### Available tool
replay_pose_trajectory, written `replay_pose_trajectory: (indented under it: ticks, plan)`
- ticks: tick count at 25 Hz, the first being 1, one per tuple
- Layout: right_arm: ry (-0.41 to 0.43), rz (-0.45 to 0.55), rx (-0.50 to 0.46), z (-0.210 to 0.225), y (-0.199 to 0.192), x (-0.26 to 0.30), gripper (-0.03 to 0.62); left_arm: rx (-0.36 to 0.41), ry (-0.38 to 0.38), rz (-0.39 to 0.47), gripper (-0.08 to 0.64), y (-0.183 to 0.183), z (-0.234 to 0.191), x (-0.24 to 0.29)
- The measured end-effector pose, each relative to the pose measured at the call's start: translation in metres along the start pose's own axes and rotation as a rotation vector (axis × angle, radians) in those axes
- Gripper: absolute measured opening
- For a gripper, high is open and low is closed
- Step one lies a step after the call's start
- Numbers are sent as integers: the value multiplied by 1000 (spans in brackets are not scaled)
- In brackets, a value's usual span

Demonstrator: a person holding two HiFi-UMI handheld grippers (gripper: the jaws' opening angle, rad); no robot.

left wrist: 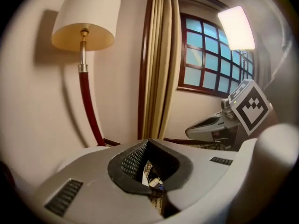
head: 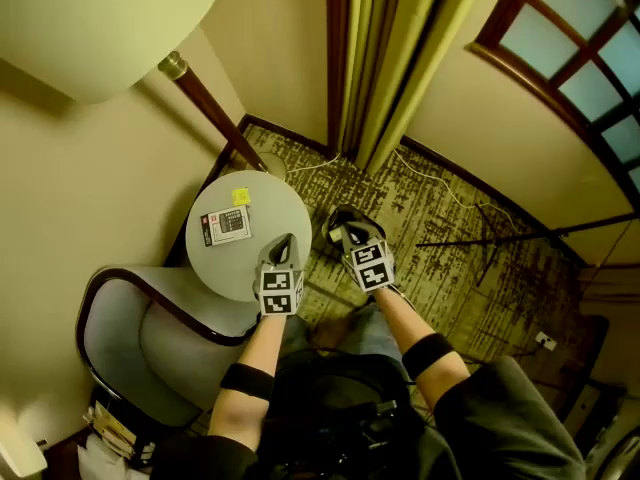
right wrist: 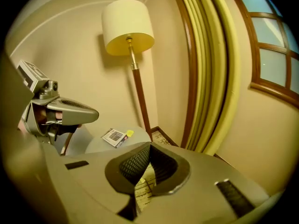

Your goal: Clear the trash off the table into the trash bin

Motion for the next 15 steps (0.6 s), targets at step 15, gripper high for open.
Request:
replay_pose_trajectory:
  ticks: [15]
  plan:
    - [363,-9,-271,-199,37,58,0,-90,261,22,1,-63,-123,-145]
Point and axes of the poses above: the fingertips, and each gripper's own axes: x forward along the fingers, z to its right, y out of its top, the point moved 10 cm from there along -x, backward along the fingers, and after that the axes turned 5 degrees about z, right-handed, at the moved point
